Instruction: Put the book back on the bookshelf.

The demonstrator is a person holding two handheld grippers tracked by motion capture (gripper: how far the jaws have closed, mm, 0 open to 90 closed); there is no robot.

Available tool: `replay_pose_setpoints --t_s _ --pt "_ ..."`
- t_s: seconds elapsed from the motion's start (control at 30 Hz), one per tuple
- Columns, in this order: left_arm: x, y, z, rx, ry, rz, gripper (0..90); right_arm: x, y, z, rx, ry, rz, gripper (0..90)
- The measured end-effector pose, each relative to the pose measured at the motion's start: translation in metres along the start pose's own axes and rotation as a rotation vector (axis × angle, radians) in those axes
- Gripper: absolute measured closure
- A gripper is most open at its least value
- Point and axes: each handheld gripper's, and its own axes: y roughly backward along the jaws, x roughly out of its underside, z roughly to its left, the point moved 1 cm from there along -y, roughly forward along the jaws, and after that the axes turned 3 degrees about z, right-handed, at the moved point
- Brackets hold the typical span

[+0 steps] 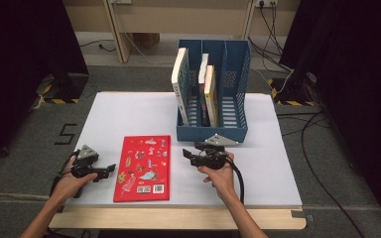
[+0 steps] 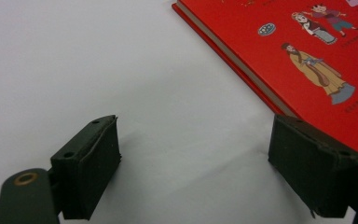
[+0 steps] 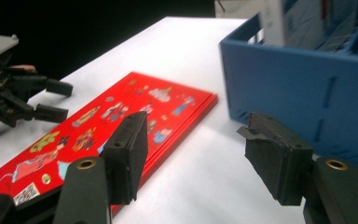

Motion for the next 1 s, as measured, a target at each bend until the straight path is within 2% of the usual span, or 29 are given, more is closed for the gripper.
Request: replay_pose_setpoints --t_s 0.23,0.53,0.73,1.0 --pt "-0.001 0.001 -0.01 0.045 -0.043 0.017 15.4 0.006 -0.009 0.006 -0.025 -0.007 0.036 38.3" --pt "-0.001 0.002 -0.011 0.047 -0.044 0.019 17.8 0.008 -0.011 0.005 -0.019 -0.003 0.045 37.9" --pt "-0.001 0.003 -0.013 0.049 -0.051 0.023 21.0 0.01 -0.012 0.003 -0.017 -0.019 0.051 37.5" --pt "-0.001 0.003 -0.015 0.06 -0.056 0.019 21.0 0.009 -0.009 0.001 -0.013 -0.029 0.044 37.6"
